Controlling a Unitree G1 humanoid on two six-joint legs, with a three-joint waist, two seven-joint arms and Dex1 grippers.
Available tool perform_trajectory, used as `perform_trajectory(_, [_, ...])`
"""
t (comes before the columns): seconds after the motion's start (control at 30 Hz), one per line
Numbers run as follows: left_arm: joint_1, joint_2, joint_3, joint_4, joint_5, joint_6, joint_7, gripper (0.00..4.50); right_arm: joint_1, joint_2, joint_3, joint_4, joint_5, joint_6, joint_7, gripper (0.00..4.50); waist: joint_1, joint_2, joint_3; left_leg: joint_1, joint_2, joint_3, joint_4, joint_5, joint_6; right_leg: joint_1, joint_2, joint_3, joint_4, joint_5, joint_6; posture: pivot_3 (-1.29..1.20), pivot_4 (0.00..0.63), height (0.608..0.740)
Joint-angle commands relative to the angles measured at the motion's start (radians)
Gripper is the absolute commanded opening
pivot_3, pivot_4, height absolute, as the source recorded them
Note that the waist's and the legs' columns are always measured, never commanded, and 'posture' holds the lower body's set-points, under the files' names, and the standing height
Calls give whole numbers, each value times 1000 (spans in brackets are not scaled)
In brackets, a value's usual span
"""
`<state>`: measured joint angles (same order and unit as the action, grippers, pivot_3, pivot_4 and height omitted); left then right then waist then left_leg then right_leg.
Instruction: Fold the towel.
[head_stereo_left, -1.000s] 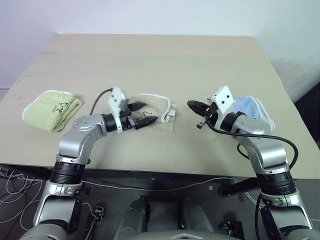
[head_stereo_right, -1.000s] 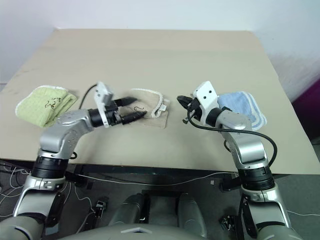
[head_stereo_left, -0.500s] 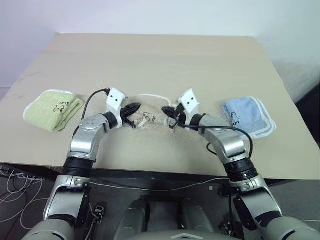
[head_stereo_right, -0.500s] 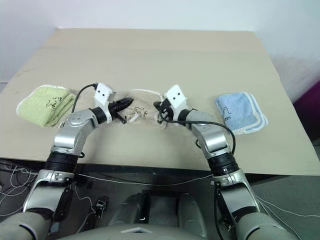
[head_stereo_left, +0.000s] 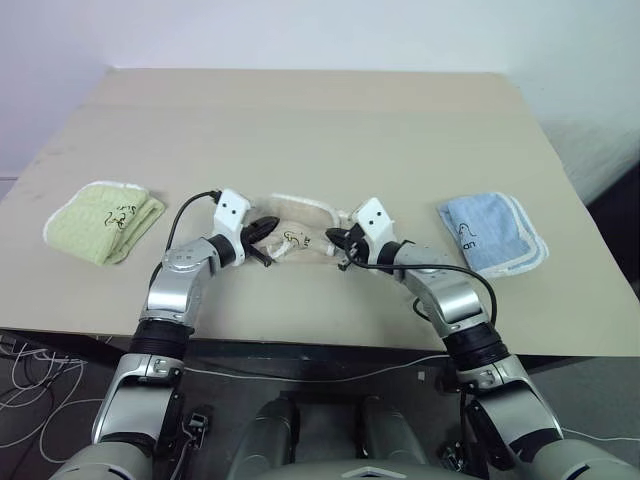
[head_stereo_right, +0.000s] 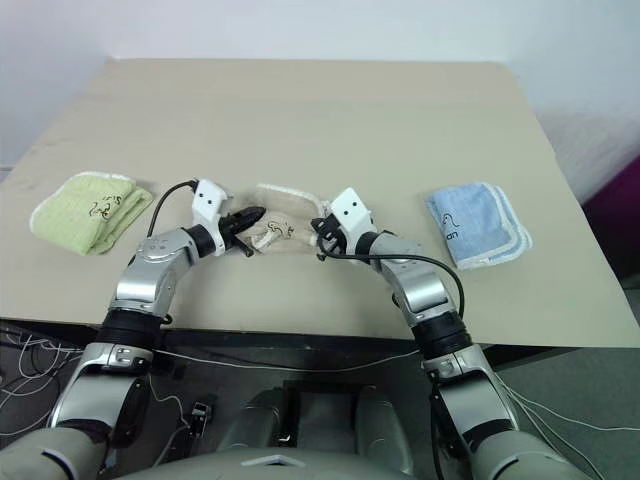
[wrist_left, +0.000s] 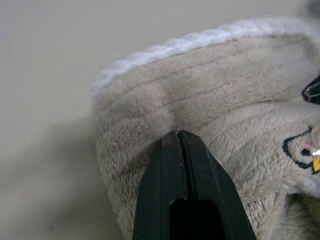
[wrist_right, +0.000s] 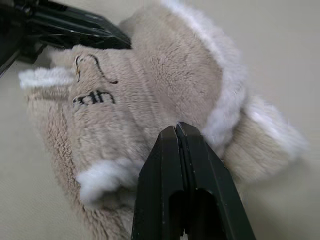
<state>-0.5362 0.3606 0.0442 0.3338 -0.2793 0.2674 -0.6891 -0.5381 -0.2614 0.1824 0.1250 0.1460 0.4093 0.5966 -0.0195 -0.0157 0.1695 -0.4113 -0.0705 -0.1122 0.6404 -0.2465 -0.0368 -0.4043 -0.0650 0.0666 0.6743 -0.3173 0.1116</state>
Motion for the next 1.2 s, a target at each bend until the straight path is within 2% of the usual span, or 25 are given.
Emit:
perform_trajectory(0.03, [1,18,133,-128,-142,65,0,40,-3,-33,-90,-169,93,98,17,0,-1,0,0,-1,0,0,0,0,0,0,0,0,0,0,0,0,150,740])
perform_trajectory(0.13, [25,49,167,-149,-140,74,22,0,-2,-25,-181,-243,228,282,5,568,-2,0,0,-1,1,0,0,0,0,0,0,0,0,0,0,0,150,740])
perform_trajectory(0.3, [75,90,160,-155,-107,62,29,0,-48,72,-398,-213,481,683,-125,2148,2,0,0,0,1,0,0,0,0,0,-1,1,0,0,0,0,150,740])
perform_trajectory(0.4, [96,98,149,-174,-104,57,13,0,-70,124,-478,-163,551,818,-194,3162,2,0,0,0,0,0,0,0,0,0,-1,1,0,0,0,0,150,740])
perform_trajectory(0.53, [133,93,144,-237,-140,74,-25,0,-87,167,-531,-90,577,885,-260,4475,2,0,0,-1,0,0,0,0,0,0,-2,1,0,0,0,0,150,740])
perform_trajectory(0.93, [173,92,160,-324,-229,122,-49,0,-135,229,-555,61,575,865,-342,4475,-25,0,0,1,1,1,-1,0,0,0,-1,1,1,0,0,0,150,740])
perform_trajectory(1.2, [166,93,154,-314,-235,124,-56,0,-246,264,-493,237,530,776,-327,4475,-49,0,0,1,2,1,-1,0,0,-2,1,2,4,0,-1,0,150,740])
